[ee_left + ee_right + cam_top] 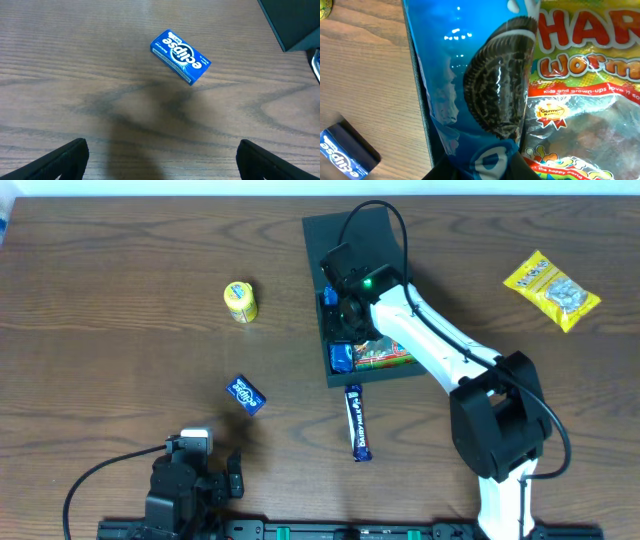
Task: Pack container
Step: 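Lower the Oreo pack beside the Haribo bag and release it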
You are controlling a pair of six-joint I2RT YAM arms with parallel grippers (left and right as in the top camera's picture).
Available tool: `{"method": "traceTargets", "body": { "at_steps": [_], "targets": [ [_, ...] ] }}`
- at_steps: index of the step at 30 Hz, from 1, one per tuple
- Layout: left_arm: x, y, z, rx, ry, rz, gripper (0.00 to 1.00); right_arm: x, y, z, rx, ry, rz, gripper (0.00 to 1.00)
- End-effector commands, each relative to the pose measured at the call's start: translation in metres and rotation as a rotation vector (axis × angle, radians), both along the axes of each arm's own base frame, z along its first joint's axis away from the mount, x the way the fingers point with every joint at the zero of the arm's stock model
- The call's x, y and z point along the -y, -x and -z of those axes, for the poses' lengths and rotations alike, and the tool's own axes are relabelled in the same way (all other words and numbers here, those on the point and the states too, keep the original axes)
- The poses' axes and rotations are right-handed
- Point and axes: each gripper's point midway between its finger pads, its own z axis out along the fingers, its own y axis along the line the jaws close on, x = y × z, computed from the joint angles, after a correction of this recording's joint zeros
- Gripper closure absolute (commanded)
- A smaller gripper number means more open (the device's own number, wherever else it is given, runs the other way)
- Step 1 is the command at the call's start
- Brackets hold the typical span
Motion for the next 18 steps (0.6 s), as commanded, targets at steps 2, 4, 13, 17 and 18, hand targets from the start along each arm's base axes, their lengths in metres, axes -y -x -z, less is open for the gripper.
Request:
{"method": "traceTargets", "body": {
  "at_steps": [2,4,13,17,18],
  "targets": [
    [-0.0079,0.0106,0.0151,-0.067,-0.026,-0.033,0.05,-0.0021,0.0083,0.0052,-0.035,-0.004,0.013,0.94],
    [-0.0079,0.0106,0.0151,-0.067,-0.026,-0.033,0.05,-0.0024,0.0084,0.0052,-0.032,-0.003,0.007,0.93],
    [-0.0079,0.0106,0.0151,-0.067,-0.026,-0.033,0.05,-0.0102,0.0147,0.0036,-0.032,-0.035,-0.129,0.96],
    [-0.0079,0.0106,0.0151,-0.067,-0.026,-0.033,0.05,-0.0115,0.0176,0.0035,-0.044,-0.044,-0.14,0.96],
    [-0.0079,0.0106,0.0151,-0.067,-0.026,-0.033,0.05,-0.0115,0.0175,0.0034,-0.043,-0.044,-0.141,0.95]
  ]
}}
